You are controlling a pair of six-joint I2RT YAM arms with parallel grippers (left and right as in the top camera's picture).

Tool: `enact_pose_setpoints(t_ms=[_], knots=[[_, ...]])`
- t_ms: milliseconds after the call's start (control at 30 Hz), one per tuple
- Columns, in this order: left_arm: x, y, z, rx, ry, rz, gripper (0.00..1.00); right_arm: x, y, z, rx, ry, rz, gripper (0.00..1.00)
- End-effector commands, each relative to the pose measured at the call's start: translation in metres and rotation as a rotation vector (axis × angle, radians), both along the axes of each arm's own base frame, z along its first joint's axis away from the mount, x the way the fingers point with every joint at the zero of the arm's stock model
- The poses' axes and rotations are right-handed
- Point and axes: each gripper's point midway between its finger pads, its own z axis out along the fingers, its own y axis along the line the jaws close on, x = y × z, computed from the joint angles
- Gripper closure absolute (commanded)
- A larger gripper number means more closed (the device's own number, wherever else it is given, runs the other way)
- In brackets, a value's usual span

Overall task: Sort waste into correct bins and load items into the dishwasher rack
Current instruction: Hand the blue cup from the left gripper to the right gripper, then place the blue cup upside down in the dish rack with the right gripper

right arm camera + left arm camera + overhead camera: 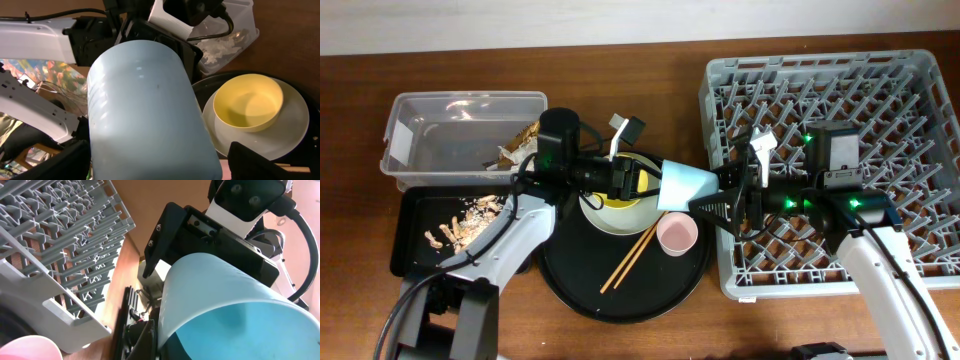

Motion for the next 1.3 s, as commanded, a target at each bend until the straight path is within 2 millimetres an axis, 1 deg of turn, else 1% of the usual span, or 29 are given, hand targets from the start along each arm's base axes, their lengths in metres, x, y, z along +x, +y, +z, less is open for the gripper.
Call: enact_pose_setpoints(t_ms=[0,200,333,600,633,733,767,833,867,900,967,1000,1033,1067,1167,1267], knots=[[-0.003,0.0,0.004,-0.012,0.003,-0.027,1.0,0.001,0.0,0.006,0.016,-0.022,0.013,0.18],[-0.004,-0.001,0.004,-0.01,0.011,-0.029,1.0,0.001,0.0,0.006,0.016,-0.023,0.013,0.18],[-0.007,-0.005,0.003,-0.008,0.009,-0.036,1.0,0.001,0.0,0.006,0.016,-0.022,0.013,0.19],[-0.005,-0.006,0.003,-0.004,0.008,-0.026,1.0,0.001,0.0,0.007,0.019,-0.022,0.016,0.29],[-0.005,-0.006,0.003,-0.004,0.007,-0.026,1.0,0.001,0.0,0.007,0.018,-0.022,0.015,0.32],[-0.005,-0.006,0.003,-0.004,0.007,-0.026,1.0,0.001,0.0,0.007,0.018,-0.022,0.015,0.34],[-0.005,-0.006,0.003,-0.004,0.007,-0.026,0.96,0.001,0.0,0.006,0.018,-0.022,0.015,0.34],[-0.004,-0.006,0.002,-0.002,0.002,-0.018,0.81,0.001,0.0,0.006,0.017,-0.022,0.014,0.35],[0.0,-0.006,0.001,0.001,-0.02,-0.001,0.71,0.002,-0.001,0.005,0.011,-0.022,0.008,0.36],[0.001,-0.007,0.001,0.002,-0.039,0.007,0.67,0.002,-0.001,0.005,0.007,-0.021,0.005,0.37],[0.005,-0.007,-0.001,0.008,-0.052,0.028,0.63,0.005,-0.004,-0.002,-0.027,-0.002,-0.024,0.38],[0.007,-0.006,-0.001,0.007,-0.066,0.034,0.61,0.007,-0.007,-0.008,-0.056,0.009,-0.048,0.43],[0.008,-0.004,-0.001,0.004,-0.085,0.038,0.59,0.011,-0.01,-0.014,-0.09,0.018,-0.077,0.5],[0.01,-0.002,-0.001,0.004,-0.094,0.044,0.59,0.013,-0.013,-0.019,-0.115,0.022,-0.098,0.52],[0.019,0.009,-0.001,0.003,-0.097,0.075,0.59,0.021,-0.023,-0.03,-0.195,0.029,-0.167,0.54],[0.026,0.018,-0.003,0.006,-0.127,0.104,0.58,0.026,-0.034,-0.029,-0.242,0.027,-0.224,0.54]])
